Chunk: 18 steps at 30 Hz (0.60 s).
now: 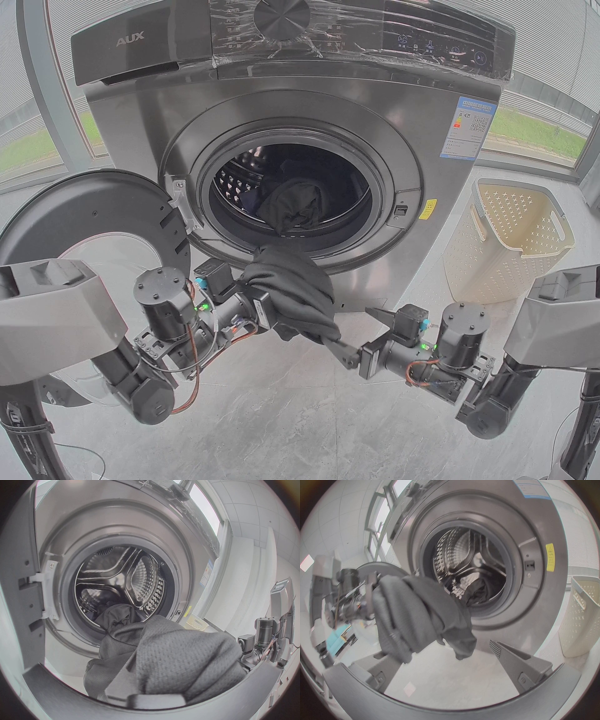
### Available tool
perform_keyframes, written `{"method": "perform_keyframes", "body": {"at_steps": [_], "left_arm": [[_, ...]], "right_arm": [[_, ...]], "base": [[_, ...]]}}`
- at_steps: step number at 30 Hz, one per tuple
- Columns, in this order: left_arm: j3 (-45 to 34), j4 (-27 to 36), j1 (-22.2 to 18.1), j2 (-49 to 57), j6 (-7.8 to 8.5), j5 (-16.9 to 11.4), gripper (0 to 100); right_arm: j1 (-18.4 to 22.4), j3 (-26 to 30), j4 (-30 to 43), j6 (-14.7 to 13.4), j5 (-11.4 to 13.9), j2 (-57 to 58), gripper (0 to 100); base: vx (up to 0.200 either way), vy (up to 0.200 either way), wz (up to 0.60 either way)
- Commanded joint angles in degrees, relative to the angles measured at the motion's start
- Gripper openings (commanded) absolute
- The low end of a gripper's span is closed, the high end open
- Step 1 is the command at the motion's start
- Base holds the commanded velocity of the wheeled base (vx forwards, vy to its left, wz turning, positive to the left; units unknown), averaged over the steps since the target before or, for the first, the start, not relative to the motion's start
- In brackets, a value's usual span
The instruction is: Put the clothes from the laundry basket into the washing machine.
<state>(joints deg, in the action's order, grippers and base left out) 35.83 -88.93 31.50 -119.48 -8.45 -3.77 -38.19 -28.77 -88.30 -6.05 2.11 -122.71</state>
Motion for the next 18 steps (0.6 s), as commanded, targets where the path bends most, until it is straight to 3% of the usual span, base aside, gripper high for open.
{"method": "perform_keyframes", "body": {"at_steps": [1,5,10,18], "left_arm": [[-9.6,-0.6,0.1,10.8,0.10,-0.1,0],[-11.0,-0.6,-0.5,12.7,-0.08,-0.2,0],[-13.0,-0.5,-0.6,13.9,-0.43,-0.3,0],[-14.7,-0.7,0.1,14.4,-0.52,-0.2,0]], "right_arm": [[-3.1,10.2,-0.1,1.7,4.0,6.1,100],[-2.8,13.1,-0.1,1.7,4.1,6.6,100],[2.7,14.1,-0.1,1.8,3.9,5.0,100],[3.9,18.1,-0.1,1.8,4.0,9.0,100]], "base": [[0.000,0.000,0.00],[0.000,0.000,0.00],[0.000,0.000,0.00],[0.000,0.000,0.00]]}}
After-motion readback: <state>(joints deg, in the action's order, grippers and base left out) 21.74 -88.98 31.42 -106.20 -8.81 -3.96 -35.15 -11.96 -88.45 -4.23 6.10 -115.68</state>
